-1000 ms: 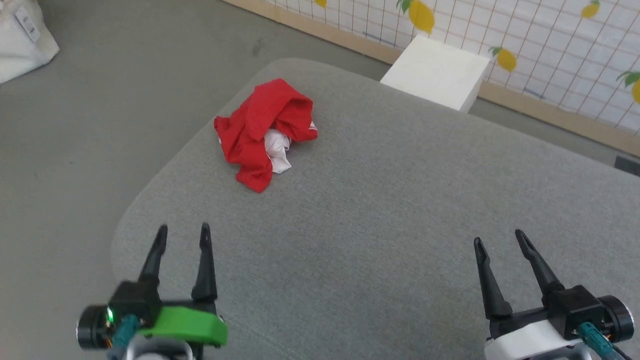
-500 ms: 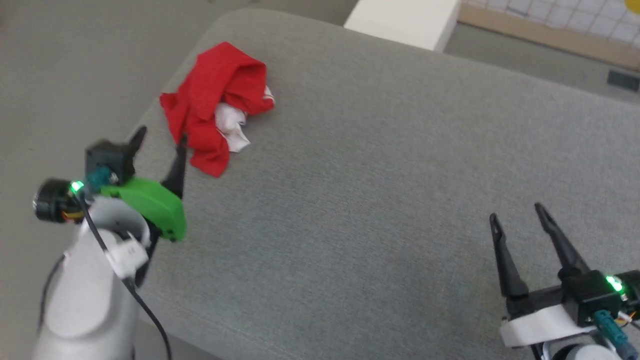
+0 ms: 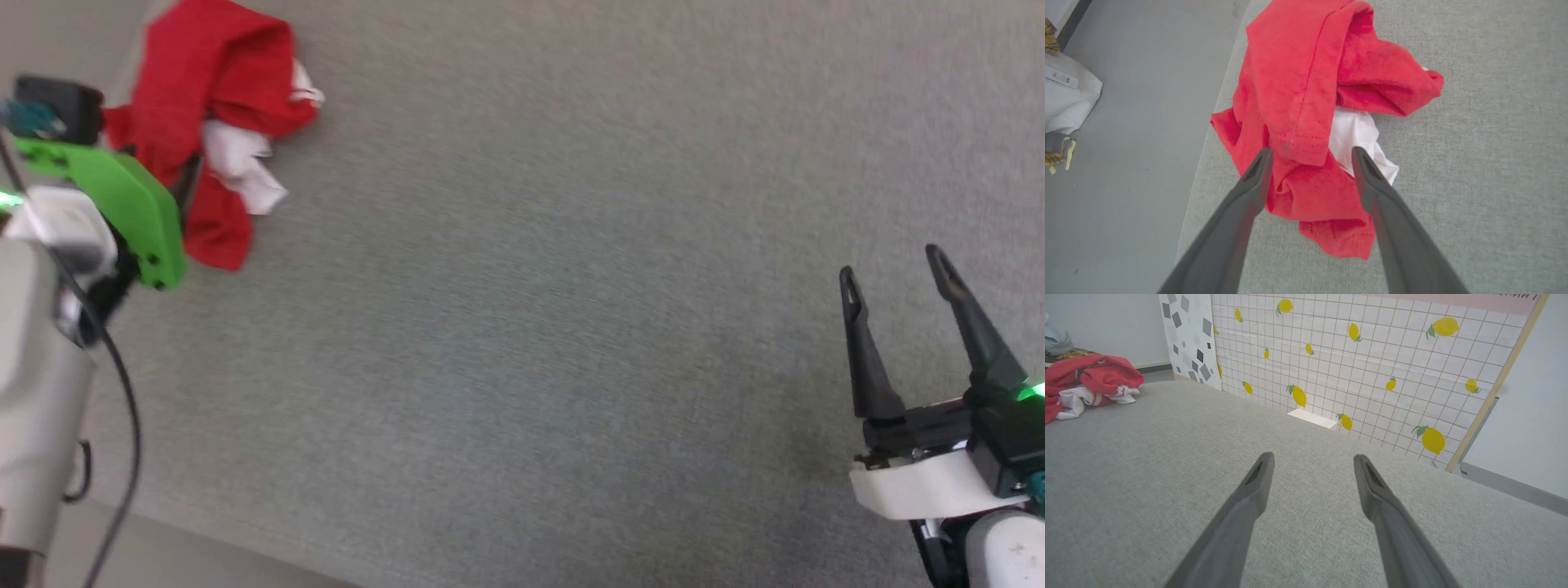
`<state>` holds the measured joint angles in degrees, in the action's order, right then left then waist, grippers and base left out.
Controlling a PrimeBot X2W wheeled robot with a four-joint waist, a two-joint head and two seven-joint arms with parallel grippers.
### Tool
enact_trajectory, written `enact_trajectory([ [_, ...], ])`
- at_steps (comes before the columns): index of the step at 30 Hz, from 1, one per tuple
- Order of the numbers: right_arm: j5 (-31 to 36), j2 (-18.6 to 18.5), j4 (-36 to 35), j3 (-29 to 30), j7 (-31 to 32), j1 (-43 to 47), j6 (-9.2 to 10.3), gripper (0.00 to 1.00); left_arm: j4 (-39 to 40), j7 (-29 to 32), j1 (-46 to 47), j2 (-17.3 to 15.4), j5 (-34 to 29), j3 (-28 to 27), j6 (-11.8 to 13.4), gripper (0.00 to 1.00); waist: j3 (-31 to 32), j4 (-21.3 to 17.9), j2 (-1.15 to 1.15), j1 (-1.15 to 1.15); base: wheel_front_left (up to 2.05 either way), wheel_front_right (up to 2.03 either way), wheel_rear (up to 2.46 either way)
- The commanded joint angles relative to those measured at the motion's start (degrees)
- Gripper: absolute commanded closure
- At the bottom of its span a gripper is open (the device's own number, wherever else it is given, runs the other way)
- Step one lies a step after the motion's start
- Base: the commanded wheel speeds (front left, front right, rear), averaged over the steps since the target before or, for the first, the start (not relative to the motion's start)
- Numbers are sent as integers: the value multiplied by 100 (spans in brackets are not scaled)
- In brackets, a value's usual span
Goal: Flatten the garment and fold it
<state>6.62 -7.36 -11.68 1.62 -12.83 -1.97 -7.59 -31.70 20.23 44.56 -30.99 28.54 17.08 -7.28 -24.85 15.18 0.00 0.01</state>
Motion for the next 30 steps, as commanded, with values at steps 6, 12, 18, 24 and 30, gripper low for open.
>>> enact_trajectory([
  [6,27,-82,-242,14,66,-205,10,0,-346,524,706,-586,863,628,-20,0,-893,-581,0,-1,0,0,0],
  [12,39,-76,-301,24,45,-279,10,0,-566,758,963,-823,1707,1130,-20,0,-1130,-679,0,-1,0,0,0],
  [18,67,-59,-327,113,42,-289,10,0,-766,1118,922,-862,2484,1507,-20,100,-1172,-661,0,-1,0,0,0],
  [24,114,-34,-211,117,31,-288,10,0,-839,389,985,-1126,2602,1826,-21,100,-893,-580,0,-1,0,0,0],
  [30,106,81,174,58,-61,-245,10,0,-1023,-1258,1229,-1399,2299,2078,-21,100,-104,-557,0,-1,0,0,0],
])
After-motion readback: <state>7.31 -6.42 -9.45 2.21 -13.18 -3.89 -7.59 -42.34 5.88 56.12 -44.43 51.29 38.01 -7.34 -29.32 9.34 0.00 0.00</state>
